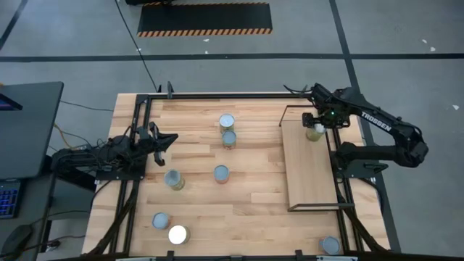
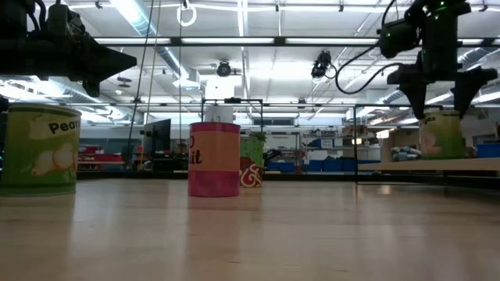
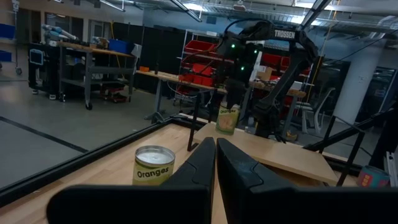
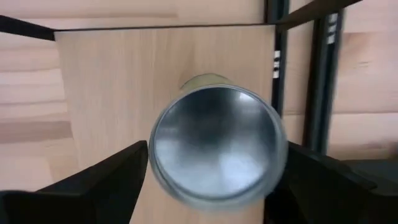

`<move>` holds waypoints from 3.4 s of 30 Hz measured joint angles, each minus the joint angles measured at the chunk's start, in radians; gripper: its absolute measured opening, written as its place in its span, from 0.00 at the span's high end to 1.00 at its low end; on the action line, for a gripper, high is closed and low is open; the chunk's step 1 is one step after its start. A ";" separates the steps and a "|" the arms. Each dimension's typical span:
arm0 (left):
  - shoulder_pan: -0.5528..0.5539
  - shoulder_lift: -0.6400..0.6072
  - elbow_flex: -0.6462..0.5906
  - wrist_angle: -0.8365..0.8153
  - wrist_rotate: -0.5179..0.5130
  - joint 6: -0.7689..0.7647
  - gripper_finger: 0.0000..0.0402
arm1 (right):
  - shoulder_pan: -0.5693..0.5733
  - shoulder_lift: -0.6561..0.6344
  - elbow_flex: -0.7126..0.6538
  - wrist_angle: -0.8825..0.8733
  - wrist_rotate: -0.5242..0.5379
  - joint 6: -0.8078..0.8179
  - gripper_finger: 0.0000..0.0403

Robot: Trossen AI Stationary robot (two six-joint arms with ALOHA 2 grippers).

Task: Pick and place cans onto a shelf
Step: Put the top large canned oranges on the shelf, then put the large canned oranges on the shelf aligned with the other large canned oranges

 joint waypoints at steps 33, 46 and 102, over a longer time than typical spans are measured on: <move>0.002 0.000 0.000 0.021 0.000 -0.268 0.94 | 0.579 0.470 0.406 0.633 0.013 0.112 0.11; 0.002 0.000 0.000 0.021 -0.017 -0.317 0.94 | 0.640 0.799 0.765 0.614 0.131 -0.180 0.11; 0.002 0.000 0.000 0.011 -0.085 -0.341 0.74 | 0.531 1.091 0.769 0.771 0.173 -0.151 0.05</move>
